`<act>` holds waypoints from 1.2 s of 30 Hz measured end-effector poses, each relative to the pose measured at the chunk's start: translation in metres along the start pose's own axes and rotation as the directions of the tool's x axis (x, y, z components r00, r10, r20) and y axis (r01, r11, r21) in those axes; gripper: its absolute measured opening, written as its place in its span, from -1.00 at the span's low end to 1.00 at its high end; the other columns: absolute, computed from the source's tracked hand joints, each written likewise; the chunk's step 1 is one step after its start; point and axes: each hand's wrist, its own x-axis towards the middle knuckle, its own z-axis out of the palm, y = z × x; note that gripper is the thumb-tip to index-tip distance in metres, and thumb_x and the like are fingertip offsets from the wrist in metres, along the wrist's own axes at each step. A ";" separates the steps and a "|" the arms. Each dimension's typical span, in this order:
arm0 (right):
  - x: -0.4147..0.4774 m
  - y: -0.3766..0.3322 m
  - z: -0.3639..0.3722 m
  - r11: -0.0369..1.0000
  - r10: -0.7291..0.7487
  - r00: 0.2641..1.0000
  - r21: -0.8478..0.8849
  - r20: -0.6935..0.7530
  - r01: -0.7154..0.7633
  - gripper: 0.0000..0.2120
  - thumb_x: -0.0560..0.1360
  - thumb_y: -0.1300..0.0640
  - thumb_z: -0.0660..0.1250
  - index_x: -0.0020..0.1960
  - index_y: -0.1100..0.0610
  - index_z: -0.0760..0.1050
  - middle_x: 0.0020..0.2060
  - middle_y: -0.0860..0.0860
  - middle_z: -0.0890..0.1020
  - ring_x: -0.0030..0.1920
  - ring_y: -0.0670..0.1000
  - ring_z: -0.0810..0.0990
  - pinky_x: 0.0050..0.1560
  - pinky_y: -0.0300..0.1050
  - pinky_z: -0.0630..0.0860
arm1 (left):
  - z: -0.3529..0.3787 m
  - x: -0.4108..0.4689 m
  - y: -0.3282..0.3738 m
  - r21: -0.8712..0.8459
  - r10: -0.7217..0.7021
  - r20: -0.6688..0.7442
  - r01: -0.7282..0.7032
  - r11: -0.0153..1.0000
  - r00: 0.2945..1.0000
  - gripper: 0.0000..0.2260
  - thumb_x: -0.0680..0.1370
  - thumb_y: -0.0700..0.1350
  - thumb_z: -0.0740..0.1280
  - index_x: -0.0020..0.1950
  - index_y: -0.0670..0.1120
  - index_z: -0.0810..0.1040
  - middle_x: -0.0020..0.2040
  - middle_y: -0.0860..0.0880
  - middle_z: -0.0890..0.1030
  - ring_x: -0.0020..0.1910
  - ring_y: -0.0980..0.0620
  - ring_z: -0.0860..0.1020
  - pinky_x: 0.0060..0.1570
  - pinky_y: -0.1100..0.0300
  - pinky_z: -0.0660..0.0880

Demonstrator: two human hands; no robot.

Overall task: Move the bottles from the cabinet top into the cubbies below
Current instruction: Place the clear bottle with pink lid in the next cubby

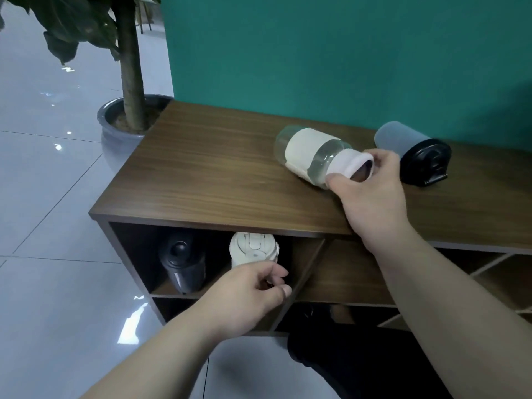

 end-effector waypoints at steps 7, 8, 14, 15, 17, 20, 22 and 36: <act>-0.032 0.035 -0.075 0.746 -0.063 0.997 0.666 0.054 0.011 -0.52 0.26 0.19 0.43 0.15 -0.02 0.49 0.04 -0.02 0.65 0.10 0.11 0.66 0.10 0.19 0.62 | 0.023 -0.001 -0.002 -0.324 -0.144 0.104 0.170 0.930 0.984 -0.66 0.40 -0.01 0.49 0.16 0.03 0.65 -0.09 0.12 0.68 -0.16 0.11 0.59 -0.05 0.13 0.56; -0.031 0.042 -0.084 0.735 -0.064 0.996 0.678 0.068 0.001 -0.52 0.23 0.18 0.42 0.14 -0.04 0.52 0.06 0.00 0.65 0.09 0.12 0.66 0.09 0.21 0.63 | 0.029 0.000 -0.003 -0.377 -0.152 0.147 0.197 0.905 0.977 -0.62 0.37 -0.05 0.51 0.19 -0.01 0.64 -0.04 0.07 0.68 -0.15 0.10 0.60 -0.09 0.15 0.57; -0.041 0.093 -0.110 0.990 -0.107 0.912 0.128 0.395 0.061 -0.24 0.18 0.05 0.56 0.36 -0.19 0.47 0.11 -0.19 0.68 0.14 -0.18 0.64 0.15 -0.15 0.56 | 0.083 0.017 -0.008 -0.310 -0.074 0.297 0.170 0.936 0.952 -0.28 0.28 0.00 0.62 0.42 0.01 0.48 0.22 -0.16 0.61 0.07 -0.03 0.62 0.14 -0.07 0.59; -0.042 0.100 -0.107 0.997 -0.078 0.894 0.042 0.442 0.067 -0.21 0.20 0.10 0.59 0.36 -0.25 0.42 0.13 -0.21 0.66 0.16 -0.23 0.61 0.22 -0.16 0.53 | 0.096 0.023 -0.008 -0.277 -0.074 0.312 0.165 0.947 0.947 -0.28 0.30 0.02 0.62 0.42 0.04 0.46 0.23 -0.12 0.63 0.10 -0.02 0.65 0.19 -0.10 0.60; -0.041 0.111 -0.102 0.993 -0.056 0.841 -0.056 0.538 0.102 -0.11 0.23 0.10 0.61 0.37 -0.41 0.27 0.17 -0.31 0.60 0.19 -0.30 0.55 0.26 -0.27 0.46 | 0.122 0.037 -0.008 -0.237 -0.065 0.332 0.149 0.960 0.941 -0.32 0.33 0.06 0.62 0.40 0.11 0.45 0.24 0.00 0.67 0.20 0.00 0.66 0.25 -0.12 0.60; -0.037 0.125 -0.097 0.987 -0.084 0.803 -0.064 0.590 0.150 -0.07 0.22 0.04 0.63 0.31 -0.48 0.13 0.21 -0.41 0.50 0.23 -0.31 0.52 0.21 -0.36 0.43 | 0.150 0.058 -0.007 -0.114 -0.041 0.248 0.071 0.991 0.968 -0.38 0.33 0.12 0.58 0.35 0.23 0.46 0.21 0.22 0.66 0.21 0.24 0.62 0.28 0.10 0.57; -0.036 0.136 -0.094 0.985 -0.086 0.826 -0.076 0.557 0.155 -0.17 0.19 -0.01 0.63 0.23 -0.44 0.20 0.19 -0.36 0.53 0.20 -0.27 0.55 0.17 -0.25 0.50 | 0.163 0.070 -0.009 -0.089 -0.009 0.182 0.026 0.996 0.983 -0.39 0.36 0.10 0.57 0.39 0.15 0.50 0.22 0.25 0.64 0.21 0.33 0.57 0.20 0.40 0.49; 0.012 0.184 -0.053 0.990 -0.003 0.842 -0.115 0.540 0.077 -0.70 0.24 0.07 0.47 -0.13 -0.26 0.52 -0.17 -0.44 0.62 -0.06 -0.46 0.55 -0.08 -0.47 0.46 | 0.203 0.136 -0.038 -0.097 -0.170 -0.047 0.164 0.982 0.984 -0.43 0.34 0.18 0.56 0.34 0.21 0.55 0.21 0.19 0.69 0.25 0.17 0.62 0.26 0.00 0.57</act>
